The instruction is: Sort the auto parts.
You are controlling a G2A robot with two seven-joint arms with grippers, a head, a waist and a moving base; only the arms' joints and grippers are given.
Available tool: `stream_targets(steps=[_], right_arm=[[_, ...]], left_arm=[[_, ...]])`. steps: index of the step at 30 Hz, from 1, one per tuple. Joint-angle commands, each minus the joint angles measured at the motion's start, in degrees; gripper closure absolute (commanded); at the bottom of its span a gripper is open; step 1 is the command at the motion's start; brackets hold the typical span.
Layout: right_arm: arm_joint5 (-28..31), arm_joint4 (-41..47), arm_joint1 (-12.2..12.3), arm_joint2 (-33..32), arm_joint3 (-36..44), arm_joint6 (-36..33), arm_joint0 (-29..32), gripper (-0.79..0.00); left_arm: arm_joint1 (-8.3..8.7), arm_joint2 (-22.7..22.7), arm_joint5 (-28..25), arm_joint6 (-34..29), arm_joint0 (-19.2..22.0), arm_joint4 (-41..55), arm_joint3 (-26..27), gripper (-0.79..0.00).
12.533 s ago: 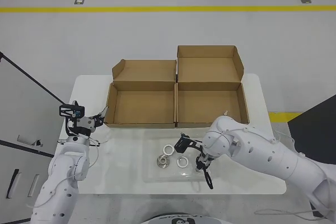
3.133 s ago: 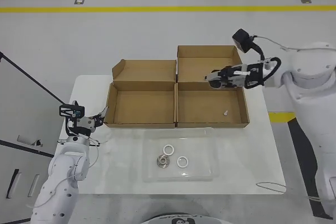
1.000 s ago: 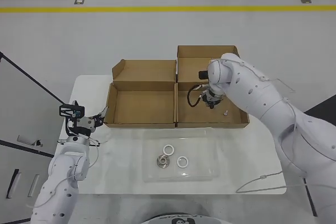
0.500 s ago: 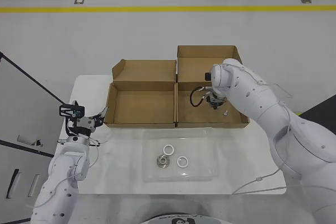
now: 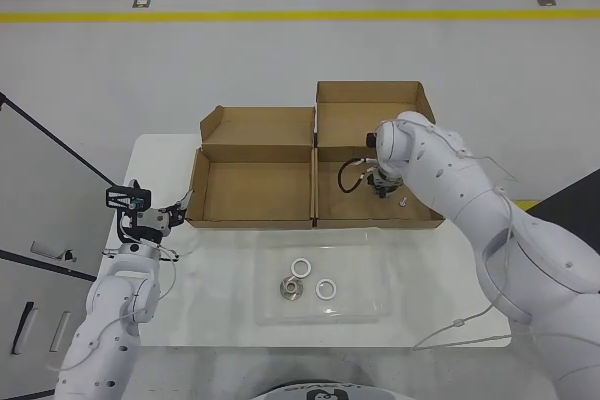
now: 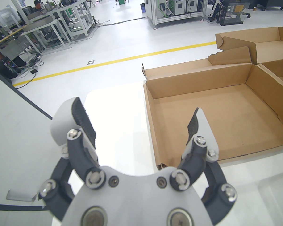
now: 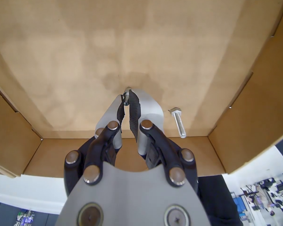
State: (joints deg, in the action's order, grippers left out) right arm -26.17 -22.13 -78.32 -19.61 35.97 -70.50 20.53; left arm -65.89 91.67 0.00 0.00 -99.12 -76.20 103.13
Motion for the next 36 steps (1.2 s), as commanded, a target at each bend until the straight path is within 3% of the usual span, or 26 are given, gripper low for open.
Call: stream_targets(steps=[1,3,4,5,6,8,9,10,11,25,30,36], right_arm=[[-0.2,-0.2,-0.1,-0.3,0.0,-0.2,0.1,0.000],[-0.3,-0.4,-0.1,-0.5,0.0,-0.3,0.2,-0.006],[-0.4,-0.5,-0.1,-0.6,0.0,-0.3,0.3,-0.068],[-0.4,-0.7,-0.1,-0.7,0.0,-0.3,0.4,-0.209],[-0.5,-0.8,-0.2,-0.9,0.0,-0.4,0.4,-0.292],[-0.7,-0.9,-0.2,-1.2,0.1,-0.4,0.6,-0.366],[-1.0,-1.2,-0.1,-1.3,0.1,-0.2,0.6,-0.440],[-1.3,-1.2,-0.1,-1.6,0.3,-0.1,0.6,-0.585],[-1.5,-1.2,-0.1,-1.8,0.5,-0.1,0.6,-0.785],[-3.8,-2.7,3.3,-7.3,8.8,-0.3,1.7,-0.785],[-4.8,-3.4,6.5,-12.0,16.1,-0.7,3.5,-0.785],[-4.4,-1.8,12.0,-22.6,30.8,-2.1,9.6,-0.785]], left_arm=[[0.00,0.0,0.0,0.0,0.0,0.0,0.0,-0.785],[0.00,0.0,0.0,0.0,0.0,0.0,0.0,-0.785],[0.00,0.0,0.0,0.0,0.0,0.0,0.0,-0.785],[0.00,0.0,0.0,0.0,0.0,0.0,0.0,-0.785],[0.00,0.0,0.0,0.0,0.0,0.0,0.0,-0.785],[0.00,0.0,0.0,0.0,0.0,0.0,0.0,-0.785],[0.00,0.0,0.0,0.0,0.0,0.0,0.0,-0.785],[0.00,0.0,0.0,0.0,0.0,0.0,0.0,-0.785],[0.00,0.0,0.0,0.0,0.0,0.0,0.0,-0.785],[0.00,0.0,0.0,0.0,0.0,0.0,0.0,-0.785],[0.00,0.0,0.0,0.0,0.0,0.0,0.0,-0.785],[0.00,0.0,0.0,0.0,0.0,0.0,0.0,-0.785]])
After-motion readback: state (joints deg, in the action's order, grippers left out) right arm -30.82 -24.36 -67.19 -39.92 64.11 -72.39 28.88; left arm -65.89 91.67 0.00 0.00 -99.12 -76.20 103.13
